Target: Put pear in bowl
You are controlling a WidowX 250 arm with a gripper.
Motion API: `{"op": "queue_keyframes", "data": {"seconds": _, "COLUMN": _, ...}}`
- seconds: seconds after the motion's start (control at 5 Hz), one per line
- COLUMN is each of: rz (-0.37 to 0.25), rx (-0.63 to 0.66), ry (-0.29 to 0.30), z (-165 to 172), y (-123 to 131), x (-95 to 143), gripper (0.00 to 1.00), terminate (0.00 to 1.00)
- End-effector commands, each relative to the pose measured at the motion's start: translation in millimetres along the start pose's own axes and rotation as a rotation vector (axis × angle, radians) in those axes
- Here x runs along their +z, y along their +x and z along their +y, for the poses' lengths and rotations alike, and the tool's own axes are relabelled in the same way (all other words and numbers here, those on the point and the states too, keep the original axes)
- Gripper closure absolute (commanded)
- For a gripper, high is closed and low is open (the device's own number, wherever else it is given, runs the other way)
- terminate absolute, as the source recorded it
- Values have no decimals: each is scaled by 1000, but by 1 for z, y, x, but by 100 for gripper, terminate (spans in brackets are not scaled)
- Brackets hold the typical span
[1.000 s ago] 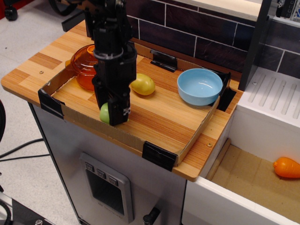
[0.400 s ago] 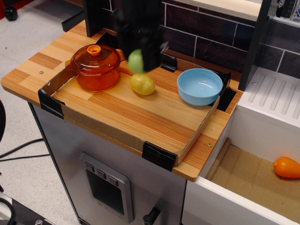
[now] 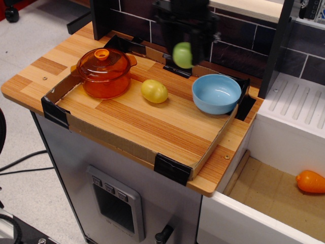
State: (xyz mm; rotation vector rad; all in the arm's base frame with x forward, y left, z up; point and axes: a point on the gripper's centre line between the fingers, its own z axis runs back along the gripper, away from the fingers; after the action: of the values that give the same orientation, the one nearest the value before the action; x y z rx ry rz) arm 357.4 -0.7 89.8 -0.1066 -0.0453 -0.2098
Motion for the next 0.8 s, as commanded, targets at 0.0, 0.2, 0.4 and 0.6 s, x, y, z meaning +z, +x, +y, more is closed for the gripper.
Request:
{"op": "queue_keyframes", "data": {"seconds": 0.0, "rz": -68, "rx": 19, "ry": 13, "z": -4, "y": 22, "x": -12, "gripper": 100, "terminate": 0}}
{"op": "queue_keyframes", "data": {"seconds": 0.2, "rz": -23, "rx": 21, "ry": 17, "z": -5, "y": 25, "x": -25, "gripper": 0, "terminate": 0}}
{"op": "queue_keyframes", "data": {"seconds": 0.4, "rz": -30, "rx": -26, "ry": 13, "z": -6, "y": 25, "x": -26, "gripper": 0, "terminate": 0}}
{"op": "queue_keyframes", "data": {"seconds": 0.6, "rz": -62, "rx": -59, "ry": -27, "z": -6, "y": 22, "x": -5, "gripper": 0, "terminate": 0}}
